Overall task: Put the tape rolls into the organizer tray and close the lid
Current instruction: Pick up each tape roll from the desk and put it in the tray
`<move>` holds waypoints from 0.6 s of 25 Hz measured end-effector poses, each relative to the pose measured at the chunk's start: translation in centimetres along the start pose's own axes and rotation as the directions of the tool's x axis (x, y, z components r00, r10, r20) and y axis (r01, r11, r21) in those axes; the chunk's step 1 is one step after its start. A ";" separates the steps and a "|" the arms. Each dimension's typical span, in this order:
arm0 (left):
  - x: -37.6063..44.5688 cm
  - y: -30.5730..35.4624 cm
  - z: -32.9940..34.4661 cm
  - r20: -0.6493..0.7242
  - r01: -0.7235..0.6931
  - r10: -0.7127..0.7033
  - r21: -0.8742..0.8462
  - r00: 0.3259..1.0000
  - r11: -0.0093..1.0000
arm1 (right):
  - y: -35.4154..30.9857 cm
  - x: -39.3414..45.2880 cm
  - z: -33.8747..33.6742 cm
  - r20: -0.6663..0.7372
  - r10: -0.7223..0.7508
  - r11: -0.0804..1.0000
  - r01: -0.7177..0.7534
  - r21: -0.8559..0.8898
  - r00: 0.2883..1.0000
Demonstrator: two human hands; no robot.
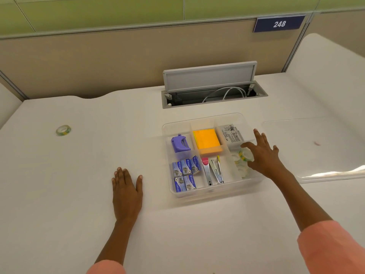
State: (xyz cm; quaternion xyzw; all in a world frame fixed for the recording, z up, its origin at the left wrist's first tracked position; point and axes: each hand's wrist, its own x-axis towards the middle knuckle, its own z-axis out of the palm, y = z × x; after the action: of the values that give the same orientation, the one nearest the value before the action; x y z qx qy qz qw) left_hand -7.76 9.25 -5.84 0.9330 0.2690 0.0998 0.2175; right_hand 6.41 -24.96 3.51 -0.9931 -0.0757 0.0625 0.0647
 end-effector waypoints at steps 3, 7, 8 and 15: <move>1.3 -3.1 -1.8 -0.073 0.111 -0.110 0.002 0.991 0.994 | -6.4 2.7 -1.5 -0.071 -0.178 0.981 0.183 0.069 0.981; 2.0 -2.9 -1.7 -0.040 0.066 -0.066 -0.003 0.997 0.998 | -10.7 3.1 -2.7 -0.141 -0.264 0.937 0.289 0.196 0.954; 2.1 -2.5 -1.7 -0.021 0.058 -0.058 -0.001 0.998 0.998 | -11.6 3.2 -2.6 -0.132 -0.286 0.924 0.310 0.224 0.949; 4.7 -2.1 -2.5 0.008 -0.051 0.051 0.028 0.999 0.998 | -17.1 3.5 -0.2 -0.015 -0.502 0.837 0.491 0.243 0.865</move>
State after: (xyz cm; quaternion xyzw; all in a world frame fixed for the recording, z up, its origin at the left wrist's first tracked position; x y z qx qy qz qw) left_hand -5.52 14.27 -4.27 0.9428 0.2456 0.0983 0.2027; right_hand 7.44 -7.63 5.68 -0.9225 -0.3239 0.0764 0.1955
